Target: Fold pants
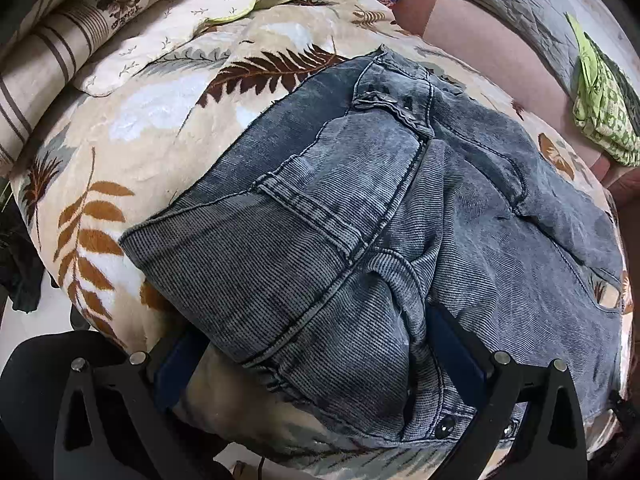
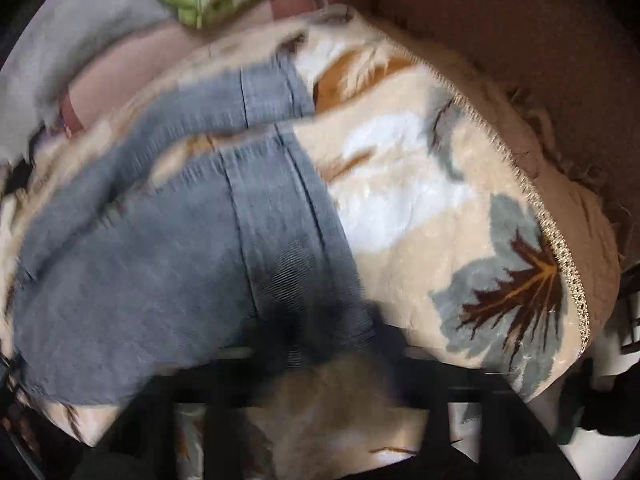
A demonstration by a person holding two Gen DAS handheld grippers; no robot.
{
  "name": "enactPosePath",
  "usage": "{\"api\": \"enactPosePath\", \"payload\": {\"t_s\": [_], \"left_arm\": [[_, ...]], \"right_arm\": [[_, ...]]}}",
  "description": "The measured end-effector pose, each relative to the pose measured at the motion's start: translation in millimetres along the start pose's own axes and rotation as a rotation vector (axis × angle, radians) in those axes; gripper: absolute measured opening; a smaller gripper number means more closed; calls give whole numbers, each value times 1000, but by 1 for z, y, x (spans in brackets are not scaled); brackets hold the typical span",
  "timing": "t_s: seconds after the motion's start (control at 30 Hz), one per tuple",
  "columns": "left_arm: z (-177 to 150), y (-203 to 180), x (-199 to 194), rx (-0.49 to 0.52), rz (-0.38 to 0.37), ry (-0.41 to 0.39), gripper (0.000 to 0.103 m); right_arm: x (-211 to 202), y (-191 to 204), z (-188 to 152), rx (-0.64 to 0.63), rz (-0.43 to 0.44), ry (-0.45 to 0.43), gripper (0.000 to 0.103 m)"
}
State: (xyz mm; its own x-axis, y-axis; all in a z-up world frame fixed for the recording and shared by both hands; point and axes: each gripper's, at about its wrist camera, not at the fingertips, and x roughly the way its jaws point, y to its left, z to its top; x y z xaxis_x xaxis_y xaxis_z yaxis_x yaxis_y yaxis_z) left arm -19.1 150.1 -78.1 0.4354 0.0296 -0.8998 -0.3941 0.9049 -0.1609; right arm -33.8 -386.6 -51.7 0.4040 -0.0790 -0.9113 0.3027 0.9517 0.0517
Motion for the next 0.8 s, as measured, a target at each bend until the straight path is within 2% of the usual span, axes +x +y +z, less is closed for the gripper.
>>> {"api": "enactPosePath", "payload": {"t_s": [0.03,0.1,0.2,0.27,0.3,0.37,0.43,0.53,0.63,0.73,0.77,0.8], "left_arm": [[1,1,-1,-2,-6,9,103],[4,6,-9,-18,-28,12,103],[13,9,-34,-38,-28,-79,103],[26,7,-46,-19,-36,-121,103],[33,5,-48,-10,-39,-130,103],[53,2,-44,2,-30,-134,103],[78,-1,-35,-8,-34,-148,103],[119,-8,-5,-51,-56,-90,103],[147,-19,25,-49,-42,-29,103],[158,-34,47,-20,-43,16,102],[159,-41,55,1,-57,42,99],[160,-46,60,14,-63,59,81]], "right_arm": [[-3,6,-1,-48,-27,0,29],[-13,17,-5,-137,-92,-12,29],[-12,13,-10,-170,-134,24,37],[-10,4,-6,-150,-144,36,72],[-15,1,-1,-134,-154,19,75],[-27,-5,14,-92,-105,-32,78],[-34,-9,39,-34,-1,-81,81],[-21,-4,88,21,113,-104,81],[12,-1,133,76,174,-57,81],[49,-1,162,111,145,-20,81],[59,-2,168,128,130,1,81],[71,-2,170,143,130,27,81]]}}
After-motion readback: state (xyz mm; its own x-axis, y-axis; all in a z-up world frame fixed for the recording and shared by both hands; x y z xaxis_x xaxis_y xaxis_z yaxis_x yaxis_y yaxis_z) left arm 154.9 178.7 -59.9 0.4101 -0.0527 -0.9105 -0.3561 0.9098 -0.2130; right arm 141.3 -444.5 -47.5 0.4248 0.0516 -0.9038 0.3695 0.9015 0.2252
